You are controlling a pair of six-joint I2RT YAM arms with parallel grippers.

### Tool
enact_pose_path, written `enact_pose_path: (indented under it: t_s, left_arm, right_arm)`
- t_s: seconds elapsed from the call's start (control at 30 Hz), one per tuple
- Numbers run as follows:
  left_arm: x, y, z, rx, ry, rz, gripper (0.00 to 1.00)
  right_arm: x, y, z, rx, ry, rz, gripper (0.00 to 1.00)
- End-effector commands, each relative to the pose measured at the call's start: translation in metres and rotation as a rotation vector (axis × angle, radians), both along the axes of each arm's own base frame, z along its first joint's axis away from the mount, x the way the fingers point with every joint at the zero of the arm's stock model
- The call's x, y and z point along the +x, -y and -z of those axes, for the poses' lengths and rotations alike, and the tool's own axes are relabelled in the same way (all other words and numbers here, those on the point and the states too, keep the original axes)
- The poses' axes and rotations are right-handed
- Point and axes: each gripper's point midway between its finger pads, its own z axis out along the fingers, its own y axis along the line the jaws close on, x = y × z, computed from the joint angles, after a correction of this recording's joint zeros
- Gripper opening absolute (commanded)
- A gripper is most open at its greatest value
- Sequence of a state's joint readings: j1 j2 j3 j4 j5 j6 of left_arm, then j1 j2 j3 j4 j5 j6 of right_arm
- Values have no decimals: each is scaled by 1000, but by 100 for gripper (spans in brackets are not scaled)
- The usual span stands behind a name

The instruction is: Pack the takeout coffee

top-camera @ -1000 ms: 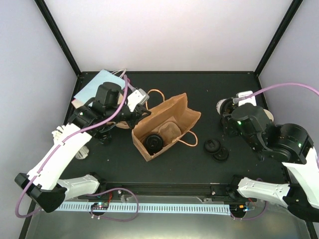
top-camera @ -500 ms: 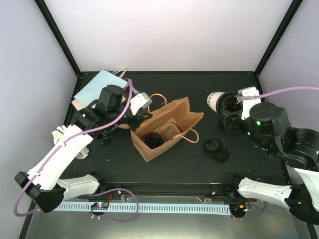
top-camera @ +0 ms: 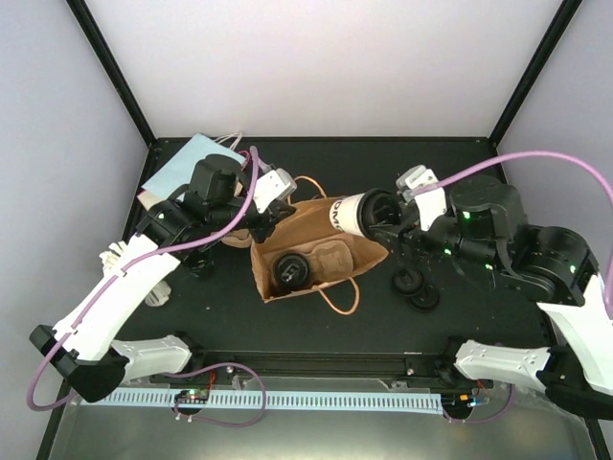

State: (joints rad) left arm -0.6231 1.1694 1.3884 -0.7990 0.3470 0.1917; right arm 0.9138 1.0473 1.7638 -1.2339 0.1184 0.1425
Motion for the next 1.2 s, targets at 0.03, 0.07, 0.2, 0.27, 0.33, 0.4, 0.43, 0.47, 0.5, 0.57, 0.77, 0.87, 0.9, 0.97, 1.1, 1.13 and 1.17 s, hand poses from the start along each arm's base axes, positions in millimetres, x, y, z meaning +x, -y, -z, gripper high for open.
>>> enact_pose_path:
  t_s: [0.03,0.07,0.2,0.27,0.33,0.4,0.43,0.47,0.5,0.57,0.77,0.87,0.9,0.97,1.1,1.13,1.17]
  left_arm:
    - [11,3,-29,6,118,-16,1]
    - [12,4,-30,11,123,-15,1]
    - [17,9,-34,24,152,-21,2]
    - [20,12,-35,29,170,-22,1]
    - [23,15,-35,31,188,-26,2]
    - [26,16,-33,30,207,-41,1]
    - [26,17,-30,33,214,-40,2]
    - [26,18,-27,36,221,-42,1]
    - [27,17,-22,41,226,-49,2]
    - [24,18,-19,37,237,-47,2]
    - [18,20,-5,50,244,-39,2]
    - [17,20,-2,69,250,-45,2]
    - [17,20,-2,69,255,-44,2]
    - [17,21,-3,72,265,-42,2]
    - [21,22,-10,70,306,-49,1]
    - [23,23,-12,70,316,-50,1]
    - [25,24,-15,71,330,-52,2]
  right_arm:
    - [-11,-23,3,31,-13,-137,58]
    - [-12,-24,5,32,-17,-144,58]
    - [-17,-26,12,33,-34,-166,58]
    - [-17,-25,17,25,-46,-165,58]
    - [-16,-25,24,12,-61,-158,58]
    - [-14,-23,32,-6,-73,-139,57]
    - [-14,-21,36,-13,-80,-130,57]
    - [-14,-20,42,-23,-88,-124,57]
    - [-14,-19,47,-30,-95,-119,57]
    - [-14,-16,58,-47,-116,-105,57]
    - [-18,-16,93,-109,-192,-93,56]
    - [-23,-18,104,-115,-212,-107,56]
    - [-25,-18,106,-116,-216,-111,55]
    - [-29,-21,109,-119,-221,-121,56]
    - [-34,-28,116,-137,-226,-142,55]
    - [-35,-30,117,-142,-223,-145,56]
    - [-36,-32,117,-146,-217,-147,56]
